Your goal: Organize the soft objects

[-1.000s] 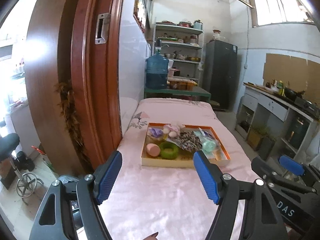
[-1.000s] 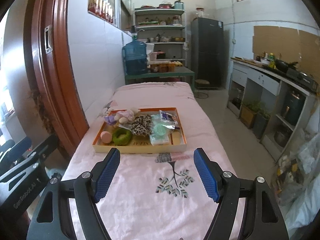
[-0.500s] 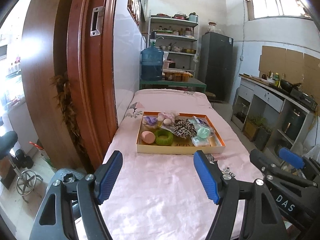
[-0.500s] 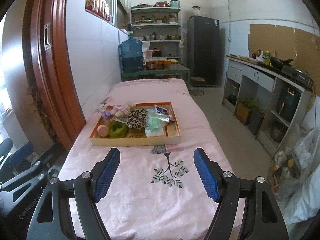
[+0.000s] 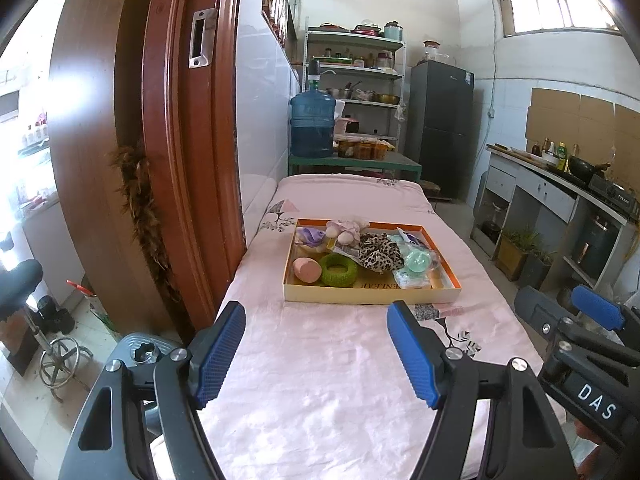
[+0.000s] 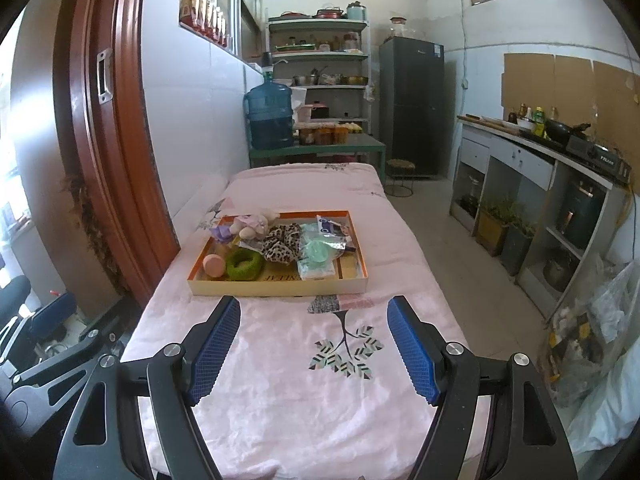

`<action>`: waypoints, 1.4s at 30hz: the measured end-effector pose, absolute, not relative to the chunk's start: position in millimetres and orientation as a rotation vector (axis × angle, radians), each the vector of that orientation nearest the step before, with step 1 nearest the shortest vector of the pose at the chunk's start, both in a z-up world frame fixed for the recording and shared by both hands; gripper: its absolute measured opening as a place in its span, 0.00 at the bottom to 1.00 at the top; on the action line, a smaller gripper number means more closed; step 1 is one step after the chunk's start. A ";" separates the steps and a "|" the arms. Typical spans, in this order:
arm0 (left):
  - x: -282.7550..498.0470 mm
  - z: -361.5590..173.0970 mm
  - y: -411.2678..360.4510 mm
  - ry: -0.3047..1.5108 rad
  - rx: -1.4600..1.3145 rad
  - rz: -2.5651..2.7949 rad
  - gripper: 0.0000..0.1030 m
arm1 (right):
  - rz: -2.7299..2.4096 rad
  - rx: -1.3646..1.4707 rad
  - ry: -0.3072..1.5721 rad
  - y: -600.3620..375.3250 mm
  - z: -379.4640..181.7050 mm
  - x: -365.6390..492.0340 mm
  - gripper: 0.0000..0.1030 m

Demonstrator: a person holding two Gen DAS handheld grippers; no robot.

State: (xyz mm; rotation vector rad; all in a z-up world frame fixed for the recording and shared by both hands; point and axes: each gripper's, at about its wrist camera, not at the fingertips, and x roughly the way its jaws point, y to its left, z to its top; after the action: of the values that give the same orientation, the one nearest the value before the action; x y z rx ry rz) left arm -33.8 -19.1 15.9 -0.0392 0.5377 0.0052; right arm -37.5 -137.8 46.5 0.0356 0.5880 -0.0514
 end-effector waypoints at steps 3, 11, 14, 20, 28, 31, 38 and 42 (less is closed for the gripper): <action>-33.8 15.7 -19.0 0.539 -0.039 0.006 0.71 | -0.050 0.037 0.592 -139.2 45.9 -36.9 0.75; -33.2 15.6 -19.3 0.540 -0.039 0.005 0.71 | -0.045 0.038 0.594 -138.9 45.4 -37.8 0.75; -33.7 15.7 -19.9 0.540 -0.035 0.006 0.71 | -0.046 0.041 0.594 -139.0 45.2 -37.7 0.75; -33.7 15.9 -20.2 0.539 -0.034 0.005 0.71 | -0.044 0.039 0.594 -138.9 44.9 -37.7 0.75; -33.1 16.2 -21.3 0.539 -0.029 0.002 0.71 | -0.043 0.039 0.594 -138.6 43.9 -38.0 0.75; -33.6 16.4 -21.7 0.539 -0.029 0.003 0.71 | -0.044 0.039 0.594 -138.1 43.8 -37.7 0.75; -32.2 16.5 -21.7 0.539 -0.025 -0.002 0.71 | -0.044 0.038 0.592 -137.5 43.7 -37.5 0.75; -31.1 17.8 -21.7 0.537 -0.023 -0.004 0.71 | -0.043 0.038 0.590 -136.5 43.8 -36.8 0.75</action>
State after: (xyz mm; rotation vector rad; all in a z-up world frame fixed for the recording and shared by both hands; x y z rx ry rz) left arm -31.1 -21.7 17.8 -0.0232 0.5367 -0.0042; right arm -36.8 -136.5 43.8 0.0382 0.5905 -0.0432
